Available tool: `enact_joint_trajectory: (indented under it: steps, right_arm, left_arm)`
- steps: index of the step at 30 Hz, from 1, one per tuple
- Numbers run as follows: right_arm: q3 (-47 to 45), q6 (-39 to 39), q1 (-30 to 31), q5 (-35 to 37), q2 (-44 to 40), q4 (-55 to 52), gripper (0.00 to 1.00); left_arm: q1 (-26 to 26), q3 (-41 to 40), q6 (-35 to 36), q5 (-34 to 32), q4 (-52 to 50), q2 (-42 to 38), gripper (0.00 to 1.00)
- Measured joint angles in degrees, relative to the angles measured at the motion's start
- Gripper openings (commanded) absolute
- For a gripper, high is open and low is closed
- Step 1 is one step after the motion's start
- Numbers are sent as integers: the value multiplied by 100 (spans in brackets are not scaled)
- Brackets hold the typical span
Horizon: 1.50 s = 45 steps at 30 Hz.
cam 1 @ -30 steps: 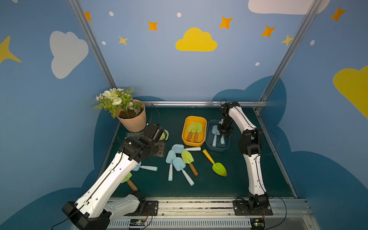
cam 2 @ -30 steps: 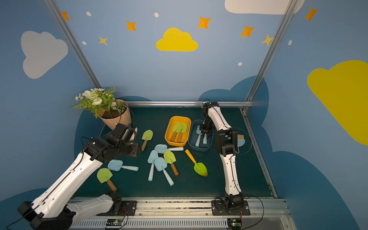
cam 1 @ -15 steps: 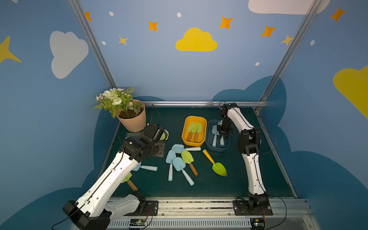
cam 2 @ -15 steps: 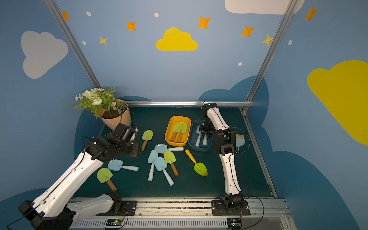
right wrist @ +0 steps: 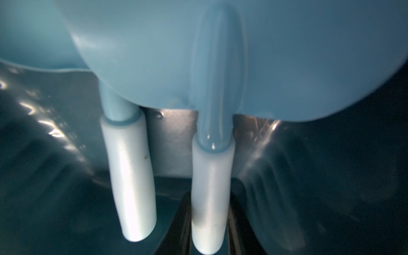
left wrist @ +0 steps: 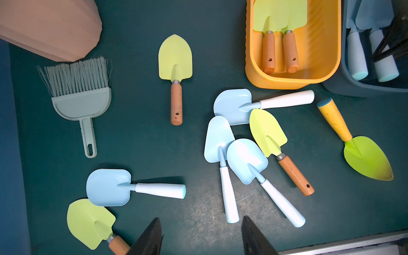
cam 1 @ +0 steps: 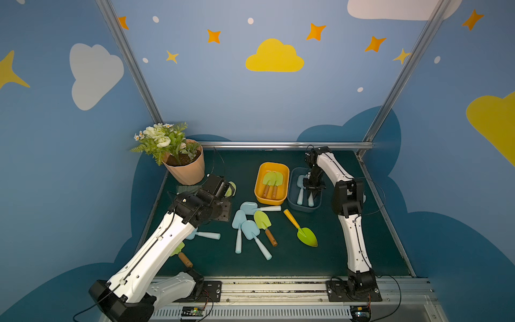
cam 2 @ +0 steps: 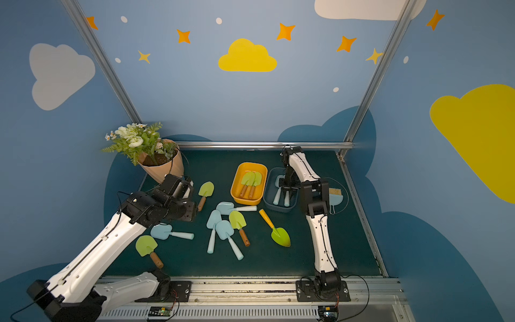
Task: Sort the small shovels by color and place them into the storage box
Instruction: Place the shovel in the storage box.
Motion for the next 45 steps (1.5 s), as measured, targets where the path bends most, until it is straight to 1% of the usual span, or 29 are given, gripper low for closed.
enact_joint_trajectory:
  steps: [3, 20, 33, 38, 45]
  right_arm:
    - [0, 0, 0, 0, 0, 2, 11]
    - [-2, -20, 11, 66, 0, 9, 32]
    - [109, -42, 17, 208, -42, -26, 38]
    - [175, -39, 50, 302, -409, -26, 39]
    - [243, -33, 247, 352, -1504, -22, 40]
  left_arm:
    - [7, -4, 0, 0, 0, -2, 50]
    - [15, -7, -15, 13, -9, -129, 51]
    - [15, -7, -26, 20, -90, -238, 51]
    - [15, -7, -50, 52, -96, -295, 51]
    - [15, 2, -181, 57, -256, -417, 51]
